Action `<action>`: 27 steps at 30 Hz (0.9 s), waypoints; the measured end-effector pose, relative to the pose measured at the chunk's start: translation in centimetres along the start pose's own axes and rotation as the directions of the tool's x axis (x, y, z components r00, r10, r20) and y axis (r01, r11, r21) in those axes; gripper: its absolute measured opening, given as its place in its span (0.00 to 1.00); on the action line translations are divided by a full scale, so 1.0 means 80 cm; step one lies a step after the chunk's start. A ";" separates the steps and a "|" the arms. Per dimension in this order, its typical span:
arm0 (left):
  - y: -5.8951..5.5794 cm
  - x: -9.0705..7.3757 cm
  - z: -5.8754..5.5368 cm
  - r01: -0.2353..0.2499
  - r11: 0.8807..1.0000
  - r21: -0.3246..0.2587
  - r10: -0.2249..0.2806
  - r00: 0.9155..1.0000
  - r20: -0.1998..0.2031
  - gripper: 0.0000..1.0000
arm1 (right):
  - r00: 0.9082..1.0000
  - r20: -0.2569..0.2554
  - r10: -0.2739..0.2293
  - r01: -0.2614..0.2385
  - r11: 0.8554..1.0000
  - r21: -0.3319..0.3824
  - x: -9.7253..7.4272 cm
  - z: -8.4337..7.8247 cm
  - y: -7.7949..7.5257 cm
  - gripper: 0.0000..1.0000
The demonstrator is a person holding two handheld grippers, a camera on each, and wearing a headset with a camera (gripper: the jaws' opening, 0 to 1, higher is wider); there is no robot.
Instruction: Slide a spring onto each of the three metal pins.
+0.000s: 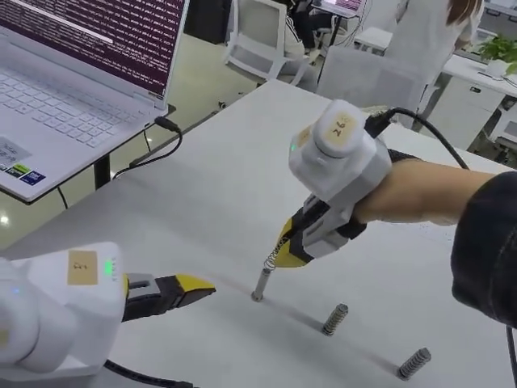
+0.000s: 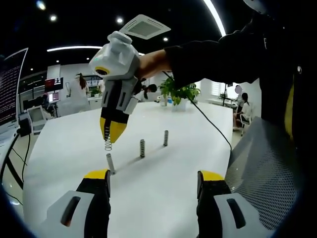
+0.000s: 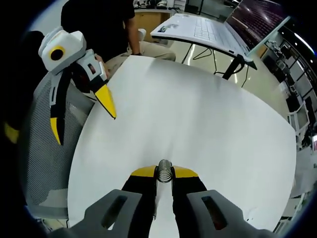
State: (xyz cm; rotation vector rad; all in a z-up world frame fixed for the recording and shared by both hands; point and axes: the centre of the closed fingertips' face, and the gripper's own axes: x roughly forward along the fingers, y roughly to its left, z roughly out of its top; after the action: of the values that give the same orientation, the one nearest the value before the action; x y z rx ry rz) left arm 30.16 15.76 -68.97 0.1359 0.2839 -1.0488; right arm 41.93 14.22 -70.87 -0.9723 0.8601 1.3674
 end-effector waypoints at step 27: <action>0.009 -0.006 -0.008 -0.006 1.000 -0.017 0.006 1.000 -0.001 0.64 | 0.994 -0.099 0.044 -0.045 0.999 -0.008 0.036 -0.015 -0.007 0.08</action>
State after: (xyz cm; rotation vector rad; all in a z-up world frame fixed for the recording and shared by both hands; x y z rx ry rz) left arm 30.50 16.65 -69.44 0.1214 0.2931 -1.0397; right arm 42.65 14.21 -73.93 -1.0410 0.9552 1.3714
